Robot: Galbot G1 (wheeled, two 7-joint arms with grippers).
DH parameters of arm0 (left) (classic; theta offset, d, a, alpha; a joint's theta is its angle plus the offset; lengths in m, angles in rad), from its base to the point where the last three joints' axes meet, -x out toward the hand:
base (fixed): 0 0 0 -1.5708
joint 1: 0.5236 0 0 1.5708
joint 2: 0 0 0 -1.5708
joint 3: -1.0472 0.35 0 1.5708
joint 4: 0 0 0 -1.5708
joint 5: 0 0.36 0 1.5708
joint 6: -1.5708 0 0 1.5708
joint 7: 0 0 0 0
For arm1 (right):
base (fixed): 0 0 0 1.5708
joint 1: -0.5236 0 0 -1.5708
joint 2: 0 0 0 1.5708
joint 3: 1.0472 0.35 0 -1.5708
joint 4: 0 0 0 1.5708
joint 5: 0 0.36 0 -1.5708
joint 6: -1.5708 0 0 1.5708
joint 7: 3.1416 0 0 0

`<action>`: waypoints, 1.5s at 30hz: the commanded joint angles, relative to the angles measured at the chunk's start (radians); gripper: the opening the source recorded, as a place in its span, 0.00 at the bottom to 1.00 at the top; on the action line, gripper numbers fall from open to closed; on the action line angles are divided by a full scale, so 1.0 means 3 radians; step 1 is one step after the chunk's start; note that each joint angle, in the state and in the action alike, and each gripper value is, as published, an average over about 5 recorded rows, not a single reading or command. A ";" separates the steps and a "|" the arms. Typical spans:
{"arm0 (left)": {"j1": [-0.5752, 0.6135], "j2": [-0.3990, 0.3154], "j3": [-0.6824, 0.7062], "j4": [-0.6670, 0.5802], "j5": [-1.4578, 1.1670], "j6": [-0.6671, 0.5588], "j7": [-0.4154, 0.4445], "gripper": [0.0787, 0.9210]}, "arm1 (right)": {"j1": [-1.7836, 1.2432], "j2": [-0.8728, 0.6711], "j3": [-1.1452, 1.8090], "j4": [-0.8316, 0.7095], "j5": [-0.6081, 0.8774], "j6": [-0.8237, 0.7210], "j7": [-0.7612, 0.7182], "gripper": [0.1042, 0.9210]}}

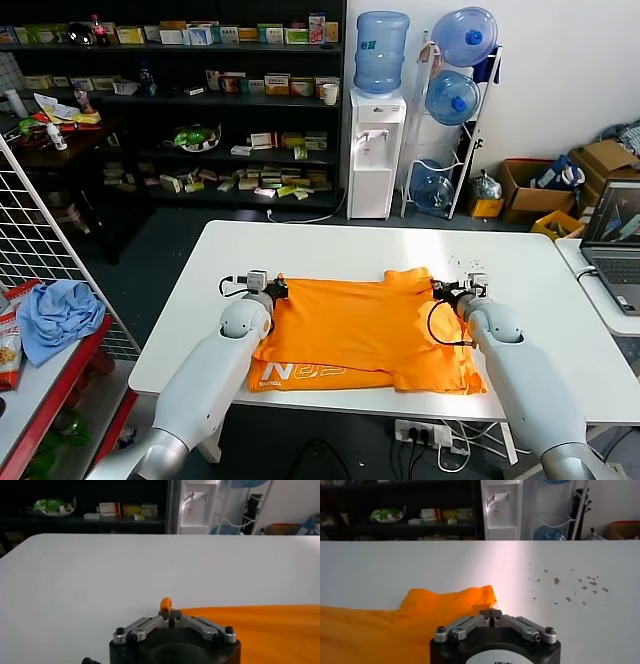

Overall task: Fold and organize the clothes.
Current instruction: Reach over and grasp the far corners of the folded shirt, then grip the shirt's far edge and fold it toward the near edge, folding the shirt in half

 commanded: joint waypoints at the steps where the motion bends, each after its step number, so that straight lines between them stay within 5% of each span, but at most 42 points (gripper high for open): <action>1: 0.0325 0.0252 -0.0013 -0.0719 -0.0216 0.0043 -0.0130 0.02 | -0.0451 -0.0224 0.0019 0.0878 0.0109 0.0027 0.0275 0.02; 14: 0.1172 0.0867 -0.0081 -0.2085 -0.0428 0.0163 -0.0398 0.02 | -0.1597 -0.0680 0.0364 0.2180 0.0154 -0.0139 0.0572 0.02; 21: 0.1723 0.0968 -0.0133 -0.2642 -0.0477 0.0145 -0.0465 0.02 | -0.2198 -0.0757 0.0528 0.2603 0.0018 -0.0220 0.0675 0.02; 36: 0.2216 0.0792 -0.0137 -0.2814 -0.0180 0.0077 -0.0434 0.02 | -0.2708 -0.0691 0.0698 0.2837 -0.0191 -0.0409 0.0760 0.02; 45: 0.2209 0.0855 -0.0261 -0.2830 0.0042 0.0024 -0.0380 0.26 | -0.2662 -0.0694 0.0686 0.2869 -0.0171 -0.0421 0.0762 0.25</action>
